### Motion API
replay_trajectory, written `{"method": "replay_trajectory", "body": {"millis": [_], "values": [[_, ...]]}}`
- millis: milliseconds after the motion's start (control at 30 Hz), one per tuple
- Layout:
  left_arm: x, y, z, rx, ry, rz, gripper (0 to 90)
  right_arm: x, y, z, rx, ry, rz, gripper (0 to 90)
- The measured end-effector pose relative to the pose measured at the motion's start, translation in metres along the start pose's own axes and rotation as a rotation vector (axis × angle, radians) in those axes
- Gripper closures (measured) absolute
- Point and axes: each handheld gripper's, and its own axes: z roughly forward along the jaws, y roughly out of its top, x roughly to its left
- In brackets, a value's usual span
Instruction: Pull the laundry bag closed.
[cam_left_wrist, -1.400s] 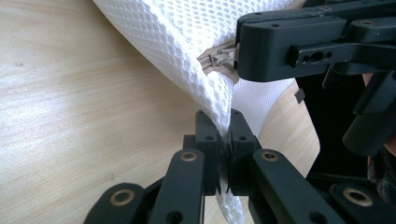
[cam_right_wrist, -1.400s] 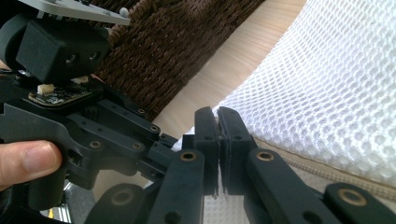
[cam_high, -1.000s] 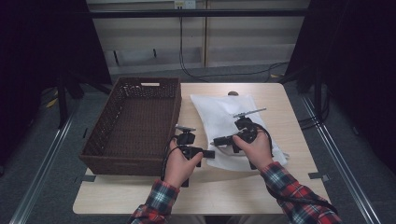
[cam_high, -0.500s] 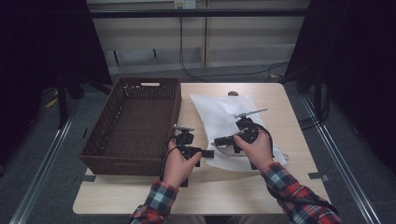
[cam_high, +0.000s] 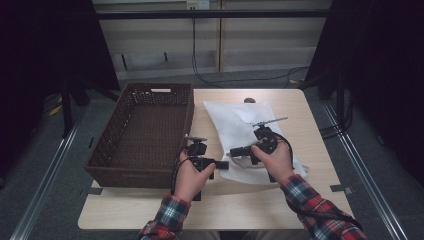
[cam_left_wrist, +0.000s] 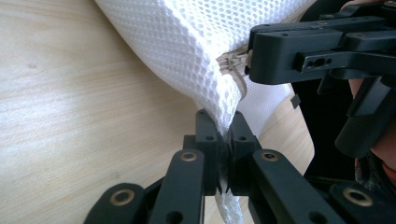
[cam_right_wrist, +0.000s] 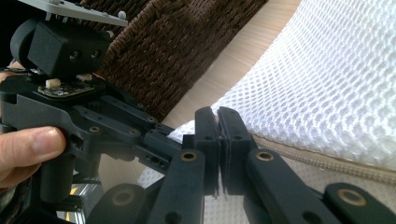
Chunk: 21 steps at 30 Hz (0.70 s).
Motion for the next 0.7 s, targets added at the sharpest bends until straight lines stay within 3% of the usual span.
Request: {"method": "replay_trajectory", "body": {"millis": [67,233,500,700], "values": [[-0.0004,0.0006,0.001,0.006,-0.019,-0.015,84.2,0.0002,0.0007,0.0002,-0.002,0.005,-0.002,87.7],[-0.0018,0.004,0.0008,-0.018,-0.026,-0.012,69.7,0.0032,0.0017,0.002,0.013,0.012,-0.014,87.7],[0.0009,0.0068,0.0011,-0.014,-0.016,-0.002,79.5,0.0051,0.0029,0.0023,0.016,0.011,-0.02,87.7],[0.0022,0.0074,0.0038,-0.006,-0.038,-0.014,82.5,0.0027,0.0024,0.0006,0.014,0.022,-0.009,87.7]]}}
